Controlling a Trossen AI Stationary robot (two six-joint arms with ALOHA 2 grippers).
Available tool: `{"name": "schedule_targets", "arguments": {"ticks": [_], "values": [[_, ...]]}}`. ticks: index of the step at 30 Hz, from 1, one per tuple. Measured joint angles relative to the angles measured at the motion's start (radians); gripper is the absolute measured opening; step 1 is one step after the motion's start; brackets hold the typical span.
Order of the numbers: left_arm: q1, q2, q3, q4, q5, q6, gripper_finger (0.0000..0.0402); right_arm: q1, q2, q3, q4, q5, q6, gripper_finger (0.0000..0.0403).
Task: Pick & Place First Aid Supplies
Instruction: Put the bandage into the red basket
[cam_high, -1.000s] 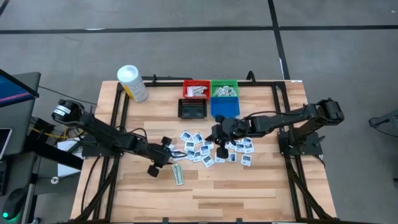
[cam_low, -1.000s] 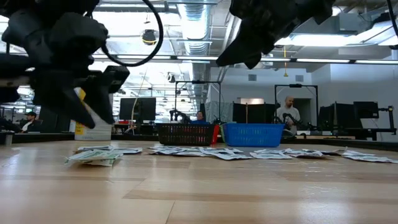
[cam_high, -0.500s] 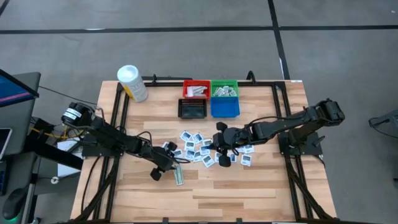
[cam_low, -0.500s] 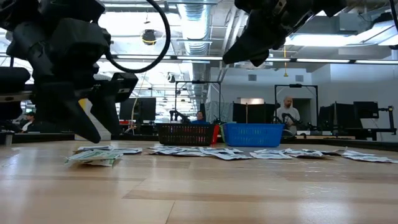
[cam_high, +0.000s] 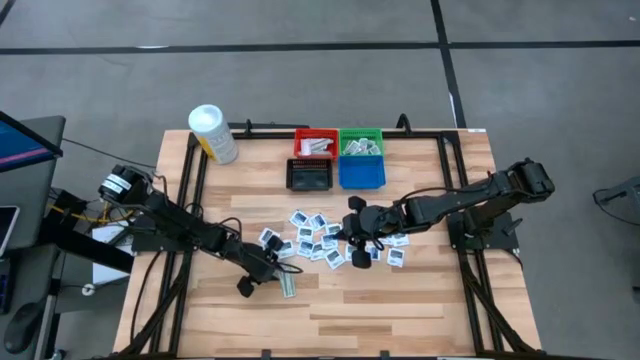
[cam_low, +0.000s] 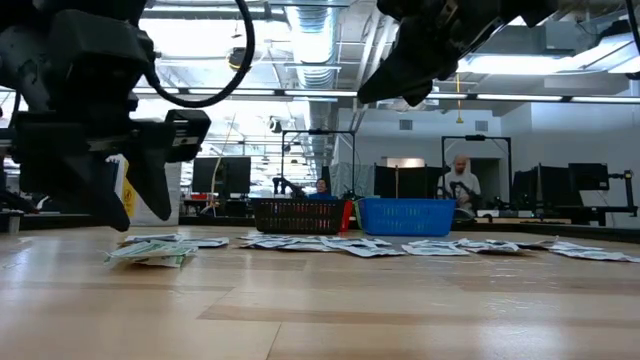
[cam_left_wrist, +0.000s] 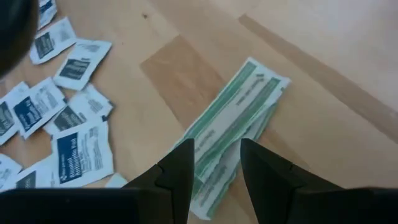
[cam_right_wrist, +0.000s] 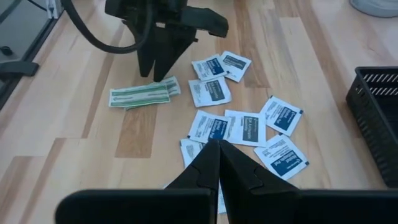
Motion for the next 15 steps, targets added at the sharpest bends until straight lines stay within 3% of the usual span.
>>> {"name": "schedule_targets", "arguments": {"ticks": [15], "values": [[0.014, 0.070, 0.000, 0.028, 0.002, 0.000, 0.0132, 0.000, 0.000, 0.000, -0.012, 0.006, 0.008, 0.0001]]}}
